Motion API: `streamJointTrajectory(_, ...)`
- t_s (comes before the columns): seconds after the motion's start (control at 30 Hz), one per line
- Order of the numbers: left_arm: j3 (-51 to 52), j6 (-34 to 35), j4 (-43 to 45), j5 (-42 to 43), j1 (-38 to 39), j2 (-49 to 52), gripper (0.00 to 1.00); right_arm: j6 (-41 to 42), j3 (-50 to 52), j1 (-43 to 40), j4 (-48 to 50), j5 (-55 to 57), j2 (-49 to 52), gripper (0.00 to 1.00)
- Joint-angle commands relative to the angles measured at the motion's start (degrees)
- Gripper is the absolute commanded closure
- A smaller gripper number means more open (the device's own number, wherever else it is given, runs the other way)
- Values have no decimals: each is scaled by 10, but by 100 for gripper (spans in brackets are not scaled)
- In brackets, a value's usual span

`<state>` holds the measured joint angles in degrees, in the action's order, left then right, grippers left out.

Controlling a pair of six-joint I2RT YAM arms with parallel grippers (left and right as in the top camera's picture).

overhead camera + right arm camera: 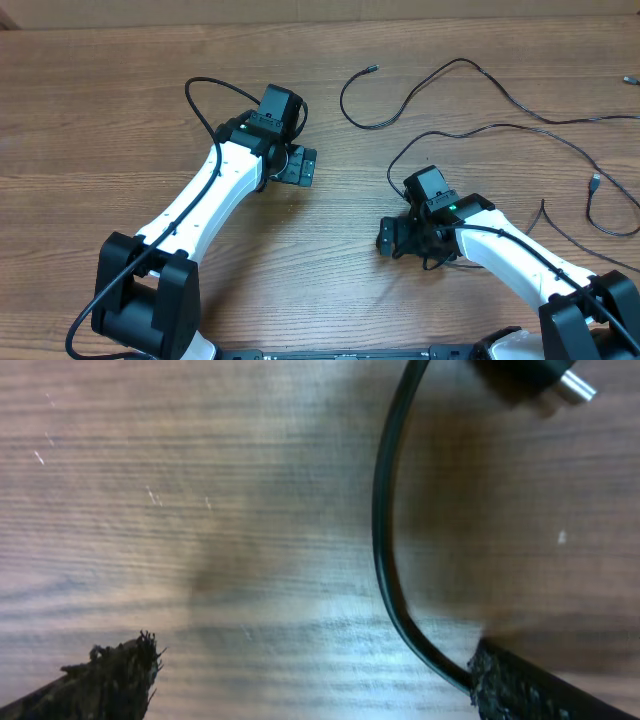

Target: Untangle cables

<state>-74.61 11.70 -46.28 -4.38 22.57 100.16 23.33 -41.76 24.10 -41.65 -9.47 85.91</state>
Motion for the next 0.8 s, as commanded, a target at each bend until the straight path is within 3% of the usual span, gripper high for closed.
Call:
streamJointTrajectory(0.0, 3, 5, 0, -7, 0, 3, 0, -14, -10, 5, -18, -21, 0, 0)
streamJointTrajectory(0.23, 3, 5, 0, -7, 0, 3, 0, -47, -10, 51, -22, -64, 0, 2)
streamJointTrajectory(0.53, 3, 5, 0, -7, 0, 3, 1, -48, -10, 172, -4, -65, 0, 2)
streamJointTrajectory(0.77, 3, 5, 0, -7, 0, 3, 0, -21, -10, 184, 7, -53, 0, 2)
